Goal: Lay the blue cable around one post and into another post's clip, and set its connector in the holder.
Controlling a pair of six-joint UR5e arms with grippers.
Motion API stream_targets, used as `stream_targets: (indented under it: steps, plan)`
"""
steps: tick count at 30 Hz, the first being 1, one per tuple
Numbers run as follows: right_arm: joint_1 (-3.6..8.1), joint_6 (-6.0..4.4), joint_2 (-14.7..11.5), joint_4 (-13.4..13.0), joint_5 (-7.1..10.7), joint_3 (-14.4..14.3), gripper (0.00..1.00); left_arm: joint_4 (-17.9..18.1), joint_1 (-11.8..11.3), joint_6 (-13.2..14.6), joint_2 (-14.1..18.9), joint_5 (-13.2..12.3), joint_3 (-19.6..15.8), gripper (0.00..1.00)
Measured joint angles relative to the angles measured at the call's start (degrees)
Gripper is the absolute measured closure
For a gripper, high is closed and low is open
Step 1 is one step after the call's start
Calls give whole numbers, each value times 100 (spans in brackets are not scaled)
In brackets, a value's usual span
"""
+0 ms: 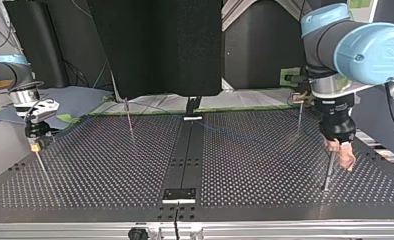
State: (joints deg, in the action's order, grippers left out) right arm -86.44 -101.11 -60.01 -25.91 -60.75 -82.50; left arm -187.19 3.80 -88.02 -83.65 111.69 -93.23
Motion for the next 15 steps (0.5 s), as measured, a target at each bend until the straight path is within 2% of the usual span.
stream_targets:
  steps: [6,15]
  plan:
    - [0,0,0,0,0,0,0,-332,33,225,1,11,0,0]
    - [0,0,0,0,0,0,0,-793,69,250,1,14,0,0]
